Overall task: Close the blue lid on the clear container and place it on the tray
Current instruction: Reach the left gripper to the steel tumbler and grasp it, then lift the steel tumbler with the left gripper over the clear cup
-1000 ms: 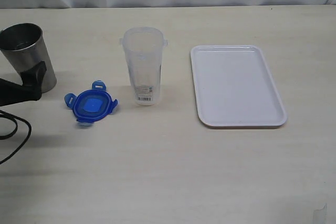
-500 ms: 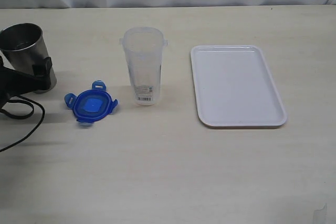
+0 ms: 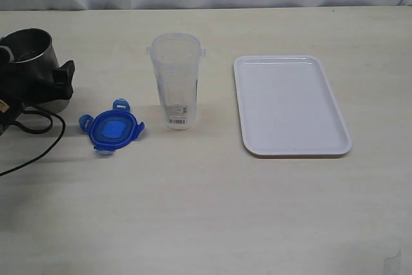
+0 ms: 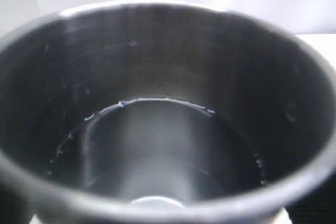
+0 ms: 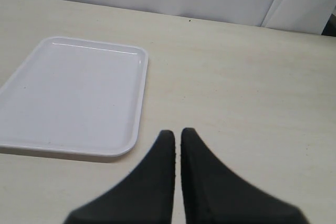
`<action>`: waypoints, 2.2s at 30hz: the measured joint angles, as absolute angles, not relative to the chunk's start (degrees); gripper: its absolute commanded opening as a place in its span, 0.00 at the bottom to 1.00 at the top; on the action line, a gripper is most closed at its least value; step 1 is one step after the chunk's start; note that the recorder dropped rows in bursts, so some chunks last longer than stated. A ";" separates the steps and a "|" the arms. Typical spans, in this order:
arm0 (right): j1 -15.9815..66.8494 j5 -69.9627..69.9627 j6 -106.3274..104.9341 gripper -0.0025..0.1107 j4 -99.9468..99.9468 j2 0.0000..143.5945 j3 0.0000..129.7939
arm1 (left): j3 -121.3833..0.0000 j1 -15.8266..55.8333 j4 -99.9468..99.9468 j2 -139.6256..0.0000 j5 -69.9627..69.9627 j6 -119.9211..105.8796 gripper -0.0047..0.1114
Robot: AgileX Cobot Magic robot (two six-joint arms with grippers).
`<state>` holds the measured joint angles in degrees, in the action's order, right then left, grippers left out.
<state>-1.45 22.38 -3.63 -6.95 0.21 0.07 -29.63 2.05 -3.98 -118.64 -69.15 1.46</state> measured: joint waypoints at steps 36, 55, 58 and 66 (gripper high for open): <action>-1.45 22.38 -3.63 0.06 -6.95 0.21 0.07 | -31.34 2.05 -3.98 -120.62 -69.27 5.69 0.84; -1.45 22.38 -3.63 0.06 -6.95 0.21 0.07 | -31.24 2.05 -14.97 -115.37 -65.43 7.67 0.04; -1.45 22.38 -3.63 0.06 -6.95 0.21 0.07 | -32.37 2.05 -18.34 -113.14 -65.43 10.00 0.04; -1.45 22.38 -3.63 0.06 -6.95 0.21 0.07 | -39.45 2.05 -29.22 -112.33 -65.43 18.43 0.04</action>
<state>-1.45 22.38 -3.63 -6.95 0.21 0.07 -39.45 2.05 -29.22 -112.33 -65.43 18.43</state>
